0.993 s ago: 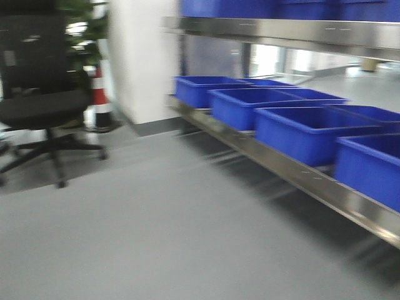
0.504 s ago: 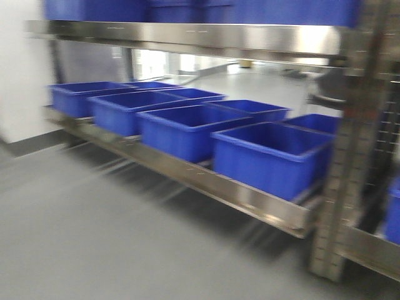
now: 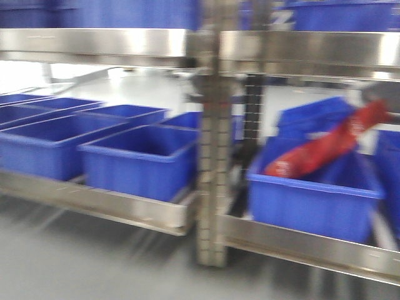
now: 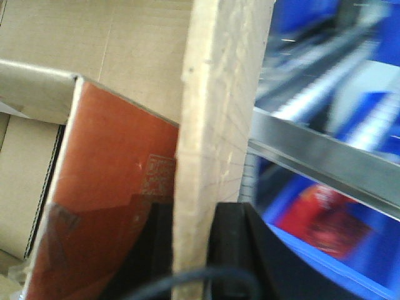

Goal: Stack two boxes on right shelf middle
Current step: 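Align the held box with the middle shelf level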

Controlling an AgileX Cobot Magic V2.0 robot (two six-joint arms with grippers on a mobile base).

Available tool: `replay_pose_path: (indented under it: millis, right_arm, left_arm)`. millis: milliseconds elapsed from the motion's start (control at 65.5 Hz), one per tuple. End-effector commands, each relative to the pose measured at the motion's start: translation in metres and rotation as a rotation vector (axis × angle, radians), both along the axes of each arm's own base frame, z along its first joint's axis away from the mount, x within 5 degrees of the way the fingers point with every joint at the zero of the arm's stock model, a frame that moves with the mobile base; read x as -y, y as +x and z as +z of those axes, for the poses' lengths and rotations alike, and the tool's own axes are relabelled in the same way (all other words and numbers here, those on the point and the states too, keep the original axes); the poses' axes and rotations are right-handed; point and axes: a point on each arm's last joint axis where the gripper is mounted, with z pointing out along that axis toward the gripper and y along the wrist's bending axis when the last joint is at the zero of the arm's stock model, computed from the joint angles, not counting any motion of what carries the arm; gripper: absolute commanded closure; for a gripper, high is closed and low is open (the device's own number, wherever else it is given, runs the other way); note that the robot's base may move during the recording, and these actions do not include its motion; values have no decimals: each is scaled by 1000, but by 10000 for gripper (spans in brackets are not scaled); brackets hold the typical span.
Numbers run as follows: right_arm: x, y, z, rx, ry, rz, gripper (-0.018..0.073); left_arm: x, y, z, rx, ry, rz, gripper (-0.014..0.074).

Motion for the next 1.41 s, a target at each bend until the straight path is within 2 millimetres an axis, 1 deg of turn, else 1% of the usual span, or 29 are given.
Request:
replay_pose_path:
  millis: [0, 1390]
  right_arm:
    - [5, -5, 15, 119, 14, -31, 713]
    - [5, -5, 15, 119, 14, -31, 713]
  left_arm:
    - [-5, -3, 7, 42, 10, 25, 708]
    - [-5, -3, 7, 43, 13, 28, 708]
